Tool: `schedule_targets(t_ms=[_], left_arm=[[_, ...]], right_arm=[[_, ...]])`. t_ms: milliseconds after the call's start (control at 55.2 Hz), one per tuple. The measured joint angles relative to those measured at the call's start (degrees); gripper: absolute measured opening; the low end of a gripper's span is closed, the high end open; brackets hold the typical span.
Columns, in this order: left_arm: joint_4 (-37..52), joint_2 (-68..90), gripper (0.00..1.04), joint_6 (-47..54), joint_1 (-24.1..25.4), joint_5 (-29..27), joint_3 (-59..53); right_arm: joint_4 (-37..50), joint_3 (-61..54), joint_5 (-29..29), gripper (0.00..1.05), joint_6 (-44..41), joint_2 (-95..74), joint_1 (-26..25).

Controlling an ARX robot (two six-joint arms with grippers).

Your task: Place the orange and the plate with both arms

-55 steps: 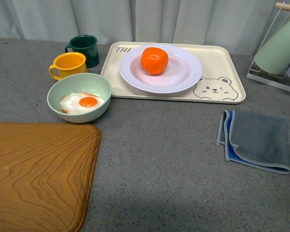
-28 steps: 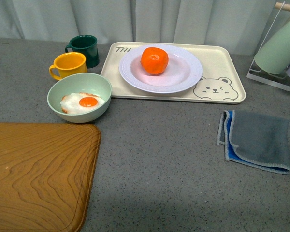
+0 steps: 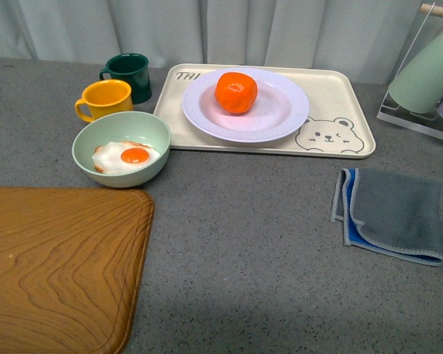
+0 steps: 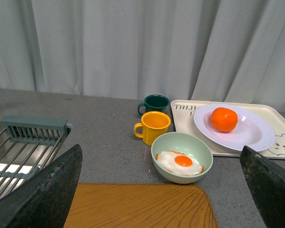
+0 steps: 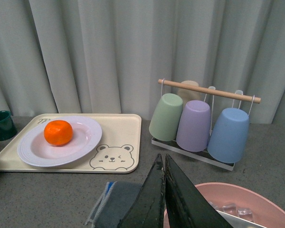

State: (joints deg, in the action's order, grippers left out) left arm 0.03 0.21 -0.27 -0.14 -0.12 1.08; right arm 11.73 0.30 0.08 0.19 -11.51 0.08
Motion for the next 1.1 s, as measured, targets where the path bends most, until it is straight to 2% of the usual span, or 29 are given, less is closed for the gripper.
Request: schedule_targets(t_ms=[127,217,362,398,724,742,1104], left_arm=[[0.0,0.0,0.98,0.0,0.0,0.0,0.0],[0.0,0.0,0.98,0.0,0.0,0.0,0.0],[0.0,0.0,0.98,0.0,0.0,0.0,0.0],[0.0,0.0,0.98,0.0,0.0,0.0,0.0],[0.0,0.0,0.98,0.0,0.0,0.0,0.0],[0.0,0.0,0.98,0.0,0.0,0.0,0.0],[0.0,0.0,0.98,0.0,0.0,0.0,0.0]], right_arm=[[-2.1,0.0,0.0,0.01,0.0,2.1,0.0],[-10.9,0.0,-0.2,0.01,0.0,8.8,0.0],[-11.6,0.0,-0.2,0.01,0.0,11.2,0.0],[-11.6,0.0,-0.2,0.04,-0.1,11.2,0.0],[-11.6,0.0,-0.2,0.64,-0.1,11.3,0.0],[-11.6,0.0,-0.2,0.94,0.0,11.3,0.0],[-11.6,0.0,-0.2,0.95,0.0,11.3,0.0]])
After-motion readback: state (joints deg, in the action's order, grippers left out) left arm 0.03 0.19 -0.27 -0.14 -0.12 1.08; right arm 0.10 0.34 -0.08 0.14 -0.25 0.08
